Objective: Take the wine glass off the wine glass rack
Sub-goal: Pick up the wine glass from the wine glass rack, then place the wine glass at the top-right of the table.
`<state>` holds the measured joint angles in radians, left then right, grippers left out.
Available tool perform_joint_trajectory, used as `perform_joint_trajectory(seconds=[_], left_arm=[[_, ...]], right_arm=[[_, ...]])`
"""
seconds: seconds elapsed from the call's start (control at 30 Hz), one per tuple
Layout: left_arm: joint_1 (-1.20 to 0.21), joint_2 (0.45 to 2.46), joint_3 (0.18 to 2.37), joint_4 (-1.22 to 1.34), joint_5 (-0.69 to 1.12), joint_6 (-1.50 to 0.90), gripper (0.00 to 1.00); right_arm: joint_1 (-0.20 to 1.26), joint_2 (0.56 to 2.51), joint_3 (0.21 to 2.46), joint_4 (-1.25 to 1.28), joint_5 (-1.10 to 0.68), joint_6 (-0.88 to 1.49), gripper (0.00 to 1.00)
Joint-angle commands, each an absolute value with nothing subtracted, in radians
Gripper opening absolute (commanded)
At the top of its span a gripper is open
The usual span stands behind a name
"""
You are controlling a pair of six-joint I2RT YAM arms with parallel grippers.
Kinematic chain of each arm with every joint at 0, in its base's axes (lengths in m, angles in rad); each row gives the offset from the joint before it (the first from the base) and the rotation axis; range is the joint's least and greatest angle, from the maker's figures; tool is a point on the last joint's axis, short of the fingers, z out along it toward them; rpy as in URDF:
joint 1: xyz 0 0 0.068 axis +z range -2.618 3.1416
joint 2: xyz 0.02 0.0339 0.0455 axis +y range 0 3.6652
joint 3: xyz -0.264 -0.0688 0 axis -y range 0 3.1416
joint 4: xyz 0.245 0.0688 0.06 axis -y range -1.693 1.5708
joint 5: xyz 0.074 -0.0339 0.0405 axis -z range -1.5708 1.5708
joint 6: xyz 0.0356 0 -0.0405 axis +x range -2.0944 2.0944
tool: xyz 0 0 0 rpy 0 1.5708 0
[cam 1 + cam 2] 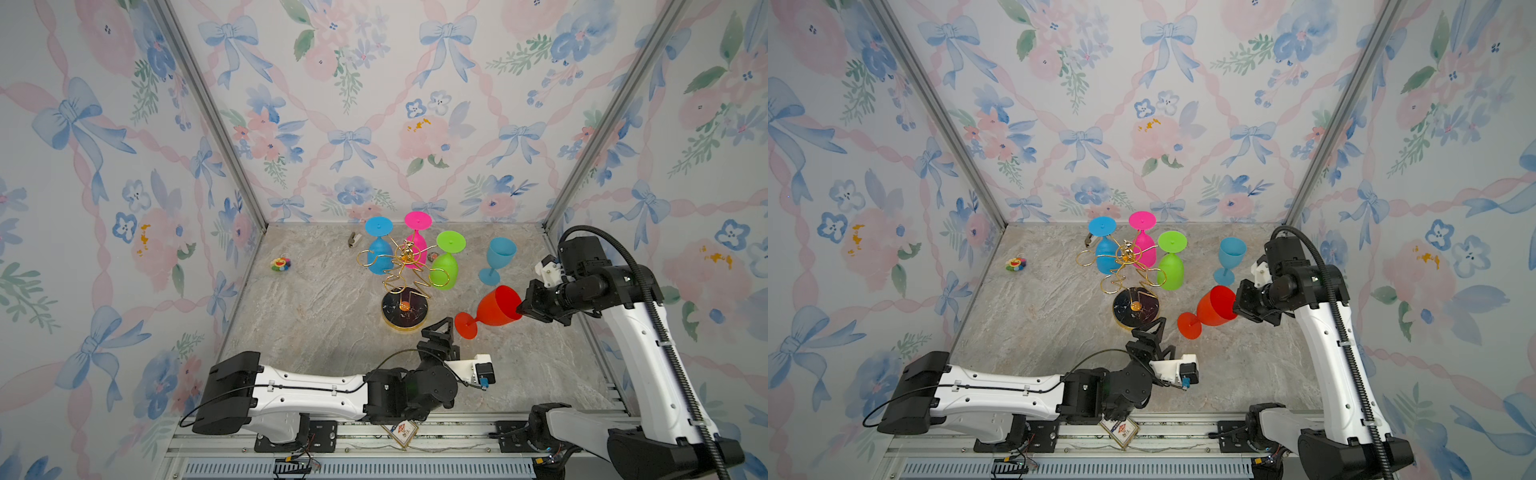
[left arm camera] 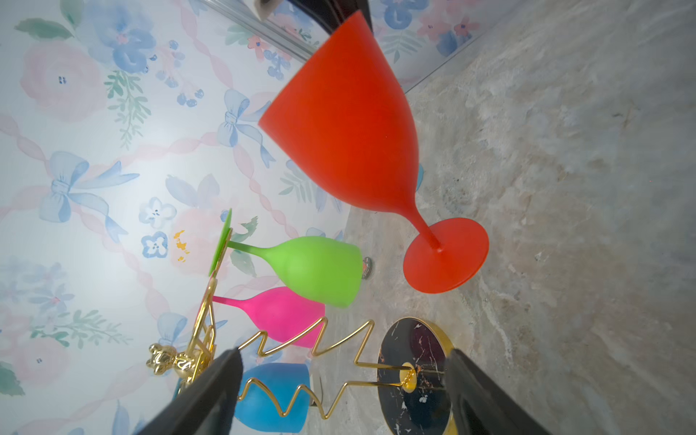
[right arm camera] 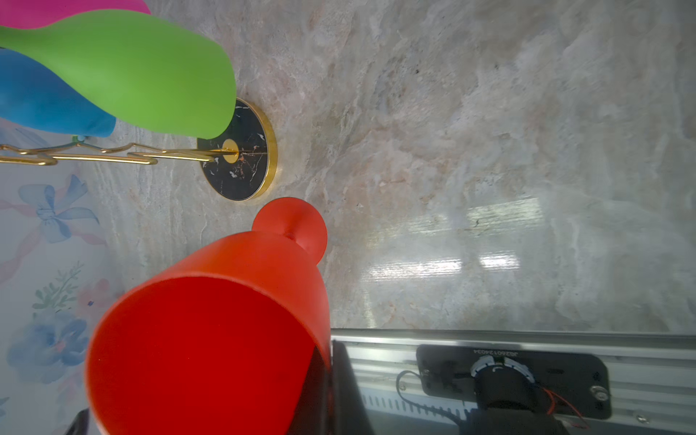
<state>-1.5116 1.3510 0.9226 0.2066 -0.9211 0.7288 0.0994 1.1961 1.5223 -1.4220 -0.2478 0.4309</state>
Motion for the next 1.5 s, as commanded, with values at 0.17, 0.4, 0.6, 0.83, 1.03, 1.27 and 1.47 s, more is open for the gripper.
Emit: perform_joint_trajectory(seconds=[0.17, 0.4, 0.6, 0.83, 1.03, 1.27, 1.47], left_arm=[[-1.51, 1.198, 0.993, 0.035, -0.75, 0.333, 0.89], [-1.481, 1.12, 1.036, -0.076, -0.606, 0.156, 0.92], [-1.457, 1.032, 1.108, -0.173, -0.493, -0.007, 0.95], [-1.384, 0.929, 1.199, -0.282, -0.434, -0.14, 0.96], [-1.324, 0.934, 1.225, -0.364, -0.407, -0.193, 0.96], [-1.236, 0.96, 1.239, -0.367, -0.333, -0.299, 0.94], [-1.141, 0.967, 1.247, -0.367, -0.308, -0.393, 0.93]], right_arm=[[0.072, 1.223, 1.603, -1.389, 0.069, 0.251, 0.0], [0.037, 1.33, 1.675, -1.339, 0.138, 0.148, 0.0], [0.0, 1.438, 1.744, -1.342, 0.148, 0.106, 0.0], [-0.096, 1.507, 1.72, -1.292, 0.158, 0.096, 0.0], [-0.222, 1.542, 1.705, -1.182, 0.06, 0.11, 0.0], [-0.279, 1.689, 1.798, -1.155, -0.007, 0.139, 0.0], [-0.27, 1.803, 1.871, -1.116, 0.002, 0.183, 0.0]])
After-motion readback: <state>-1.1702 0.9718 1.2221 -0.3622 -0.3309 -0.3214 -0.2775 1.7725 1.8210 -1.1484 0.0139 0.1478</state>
